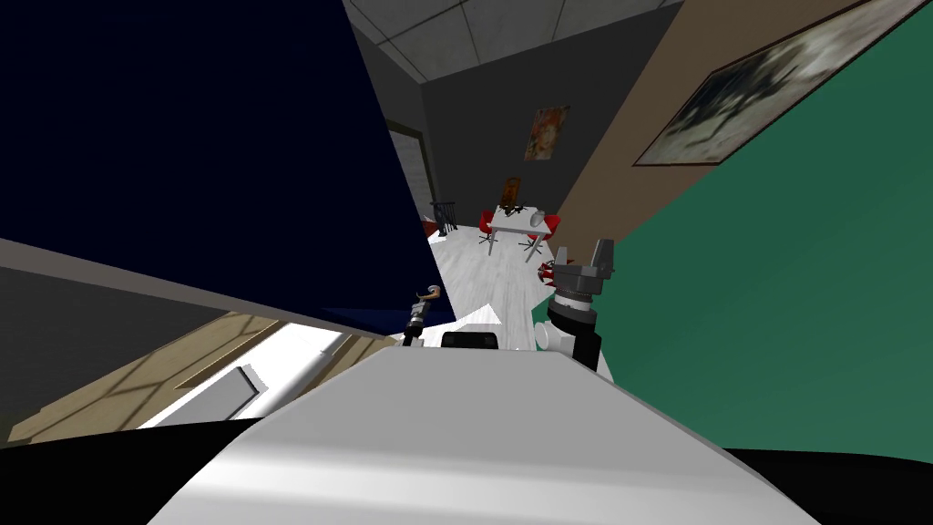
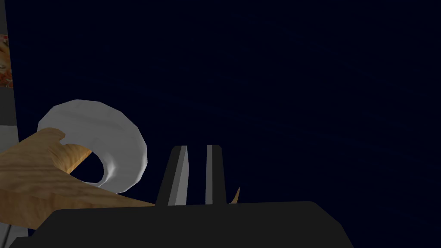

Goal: Push the door open

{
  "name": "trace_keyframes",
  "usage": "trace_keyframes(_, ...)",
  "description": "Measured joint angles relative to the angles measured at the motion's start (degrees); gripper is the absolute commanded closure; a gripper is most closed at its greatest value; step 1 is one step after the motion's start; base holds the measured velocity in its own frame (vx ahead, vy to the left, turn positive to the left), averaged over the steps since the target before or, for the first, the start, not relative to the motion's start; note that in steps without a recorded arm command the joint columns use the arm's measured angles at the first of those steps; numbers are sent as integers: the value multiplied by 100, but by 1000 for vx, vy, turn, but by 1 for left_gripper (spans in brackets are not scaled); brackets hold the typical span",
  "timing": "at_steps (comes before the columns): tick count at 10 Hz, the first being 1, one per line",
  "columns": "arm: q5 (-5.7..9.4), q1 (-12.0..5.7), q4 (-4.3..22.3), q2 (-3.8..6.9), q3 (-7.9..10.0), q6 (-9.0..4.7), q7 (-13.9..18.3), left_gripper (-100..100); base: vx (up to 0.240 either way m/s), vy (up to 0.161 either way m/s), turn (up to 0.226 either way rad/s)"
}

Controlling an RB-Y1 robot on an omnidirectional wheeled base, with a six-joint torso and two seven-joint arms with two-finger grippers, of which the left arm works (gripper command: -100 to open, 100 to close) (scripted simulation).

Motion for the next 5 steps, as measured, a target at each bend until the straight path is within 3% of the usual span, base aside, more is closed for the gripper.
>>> trace_keyframes(1, -7, 72, -168, 16, -17, 121, 57, -100, -33, -2, -22)
trace_keyframes(5, 177, -46, 1, -3, -81, 171, 513, -100, -56, -7, 31)
